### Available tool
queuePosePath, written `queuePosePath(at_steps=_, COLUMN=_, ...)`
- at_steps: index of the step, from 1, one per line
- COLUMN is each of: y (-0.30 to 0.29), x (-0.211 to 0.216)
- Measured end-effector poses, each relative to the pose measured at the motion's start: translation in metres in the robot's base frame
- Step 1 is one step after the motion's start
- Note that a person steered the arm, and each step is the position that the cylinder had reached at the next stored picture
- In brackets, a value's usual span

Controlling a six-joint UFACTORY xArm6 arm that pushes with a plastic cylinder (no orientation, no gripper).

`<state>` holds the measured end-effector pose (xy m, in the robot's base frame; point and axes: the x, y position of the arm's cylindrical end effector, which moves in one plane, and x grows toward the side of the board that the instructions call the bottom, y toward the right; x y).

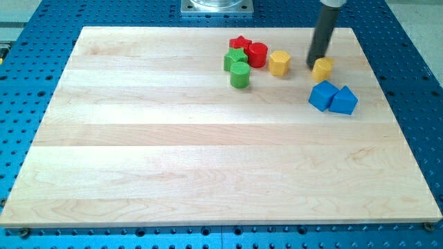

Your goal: Push the hexagon into the cube

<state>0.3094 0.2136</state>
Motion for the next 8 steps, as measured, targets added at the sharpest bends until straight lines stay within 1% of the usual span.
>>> queuePosePath(at_steps=1, y=-0.006, x=0.025)
queuePosePath(at_steps=2, y=-0.004, x=-0.031)
queuePosePath(at_steps=3, y=-0.057, x=-0.04)
queuePosePath(at_steps=5, y=-0.108, x=-0.013)
queuePosePath(at_steps=6, y=-0.052, x=0.026)
queuePosePath(at_steps=7, y=-0.084, x=-0.006)
queuePosePath(at_steps=8, y=-0.131, x=-0.015)
